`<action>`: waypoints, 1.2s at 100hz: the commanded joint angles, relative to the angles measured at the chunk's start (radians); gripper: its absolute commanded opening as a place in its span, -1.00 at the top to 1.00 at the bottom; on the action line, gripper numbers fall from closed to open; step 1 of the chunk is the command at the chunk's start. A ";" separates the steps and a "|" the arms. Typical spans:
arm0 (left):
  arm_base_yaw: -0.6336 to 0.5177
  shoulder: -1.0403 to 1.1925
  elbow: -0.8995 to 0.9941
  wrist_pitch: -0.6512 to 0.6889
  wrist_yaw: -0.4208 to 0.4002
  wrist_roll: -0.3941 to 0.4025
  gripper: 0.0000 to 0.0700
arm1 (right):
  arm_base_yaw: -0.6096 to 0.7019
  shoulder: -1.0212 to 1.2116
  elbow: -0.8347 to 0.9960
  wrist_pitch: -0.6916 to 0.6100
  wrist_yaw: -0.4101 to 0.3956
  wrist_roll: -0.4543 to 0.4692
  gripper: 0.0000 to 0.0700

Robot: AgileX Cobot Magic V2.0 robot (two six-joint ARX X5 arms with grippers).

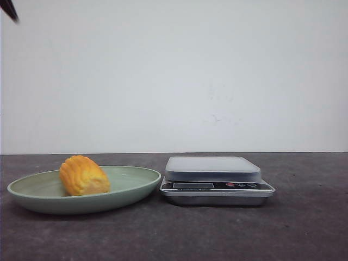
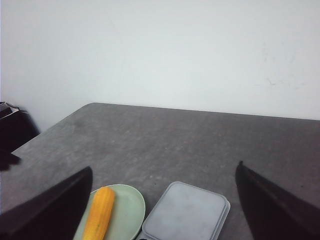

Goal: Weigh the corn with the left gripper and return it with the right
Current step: 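Lower the left gripper onto the yellow corn cob on the plate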

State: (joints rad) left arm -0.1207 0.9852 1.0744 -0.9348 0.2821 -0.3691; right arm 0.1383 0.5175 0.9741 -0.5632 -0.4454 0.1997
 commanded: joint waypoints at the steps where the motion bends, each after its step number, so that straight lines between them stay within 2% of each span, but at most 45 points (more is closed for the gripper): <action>1: -0.021 0.071 0.008 0.029 0.003 -0.027 -0.69 | 0.003 0.004 0.010 0.003 -0.003 0.014 -0.65; 23: -0.111 0.315 0.009 0.163 0.003 -0.068 -0.69 | 0.003 0.003 0.010 -0.044 -0.003 0.013 -0.65; 31: -0.139 0.390 0.009 0.181 0.003 -0.097 -0.69 | 0.003 0.003 0.010 -0.066 -0.003 0.011 -0.65; 48: -0.202 0.518 0.009 0.209 0.001 -0.097 -0.69 | 0.003 0.003 0.010 -0.096 -0.002 0.009 -0.65; 75: -0.268 0.653 0.009 0.237 -0.072 -0.116 -0.64 | 0.003 0.003 0.010 -0.096 0.000 0.009 -0.65; 81: -0.277 0.674 0.009 0.243 -0.072 -0.116 -0.47 | 0.003 0.003 0.010 -0.096 0.001 0.009 -0.64; 88: -0.285 0.690 0.009 0.250 -0.072 -0.116 -0.15 | 0.003 0.003 0.010 -0.096 0.002 0.008 -0.64; 94: -0.292 0.697 0.009 0.257 -0.072 -0.114 0.24 | 0.003 0.003 0.010 -0.096 0.002 0.008 -0.64; 103: -0.298 0.697 0.010 0.274 -0.060 -0.092 1.00 | 0.003 0.003 0.010 -0.096 0.002 0.000 -0.63; 120: -0.299 0.696 0.052 0.270 0.012 -0.053 0.99 | 0.003 0.003 0.010 -0.096 0.024 -0.019 -0.60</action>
State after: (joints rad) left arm -0.4137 1.6661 1.0805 -0.6674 0.2680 -0.4572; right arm 0.1383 0.5175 0.9737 -0.6689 -0.4343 0.1997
